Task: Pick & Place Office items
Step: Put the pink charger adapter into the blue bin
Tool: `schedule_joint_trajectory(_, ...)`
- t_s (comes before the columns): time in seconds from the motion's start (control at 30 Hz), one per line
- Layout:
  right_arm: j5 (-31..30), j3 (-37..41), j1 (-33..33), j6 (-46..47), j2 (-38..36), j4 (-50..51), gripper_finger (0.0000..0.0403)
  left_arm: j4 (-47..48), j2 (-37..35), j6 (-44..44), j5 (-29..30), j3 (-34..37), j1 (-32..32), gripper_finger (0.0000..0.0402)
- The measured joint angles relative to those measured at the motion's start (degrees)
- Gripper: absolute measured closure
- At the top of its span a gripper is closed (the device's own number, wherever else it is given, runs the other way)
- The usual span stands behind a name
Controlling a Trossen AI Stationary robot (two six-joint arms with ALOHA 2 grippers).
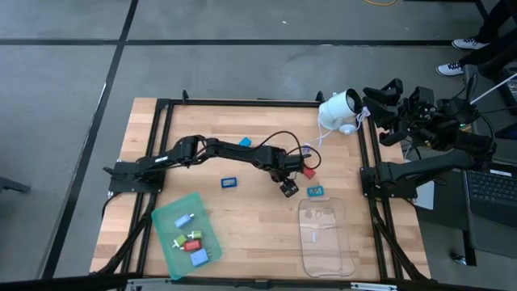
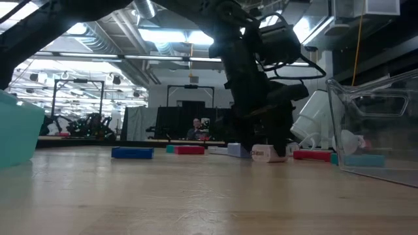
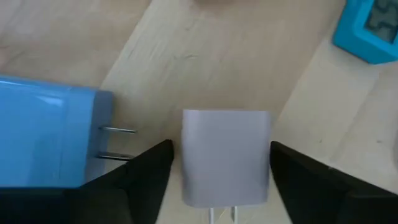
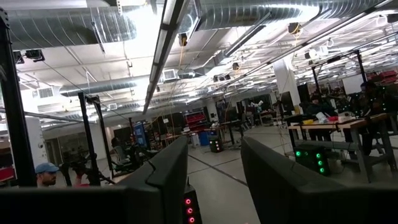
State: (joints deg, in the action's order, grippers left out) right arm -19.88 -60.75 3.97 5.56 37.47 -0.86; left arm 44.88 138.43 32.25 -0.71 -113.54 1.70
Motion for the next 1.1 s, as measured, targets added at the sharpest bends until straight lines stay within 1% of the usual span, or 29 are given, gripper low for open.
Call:
schedule_joint_trajectory(0.1,0.0,0.0,0.0,0.0,0.0,0.0,0.0247,0.1,0.1,0.1,-1.1,0.1,0.4,0.0200)
schedule_joint_trajectory(0.13,0.0,0.0,0.0,0.0,0.0,0.0,0.0247,0.0,0.1,0.2,-1.2,0.1,0.4,0.0211)
schedule_joint_trajectory(0.3,0.0,0.0,0.0,-0.2,0.0,0.0,0.0247,-0.4,0.0,0.2,-2.2,0.2,0.4,0.0211)
schedule_joint_trajectory(0.47,0.0,0.0,0.0,-0.5,0.0,0.0,0.0247,-1.3,-0.7,1.2,-4.7,0.1,0.9,0.0211)
schedule_joint_trajectory(0.6,0.0,0.0,0.0,-0.7,0.0,0.1,0.0247,-3.8,-0.9,0.8,-7.5,-1.8,0.7,0.0211)
schedule_joint_trajectory(0.7,0.0,0.0,0.0,-0.7,0.0,0.1,0.0247,-5.2,-2.1,0.7,-9.0,-4.7,0.5,0.0211)
schedule_joint_trajectory(0.9,0.0,0.0,0.0,-1.0,0.0,0.3,0.0247,-4.0,-4.1,-2.4,-8.2,-11.2,0.5,0.0211)
schedule_joint_trajectory(1.0,0.0,0.0,0.0,-1.1,0.0,0.3,0.0247,-4.3,-7.4,-3.3,-7.8,-12.8,0.4,0.0211)
schedule_joint_trajectory(1.1,0.0,0.0,0.0,-1.4,0.0,0.3,0.0247,-7.1,-12.1,-6.1,-2.8,-13.0,-0.9,0.0211)
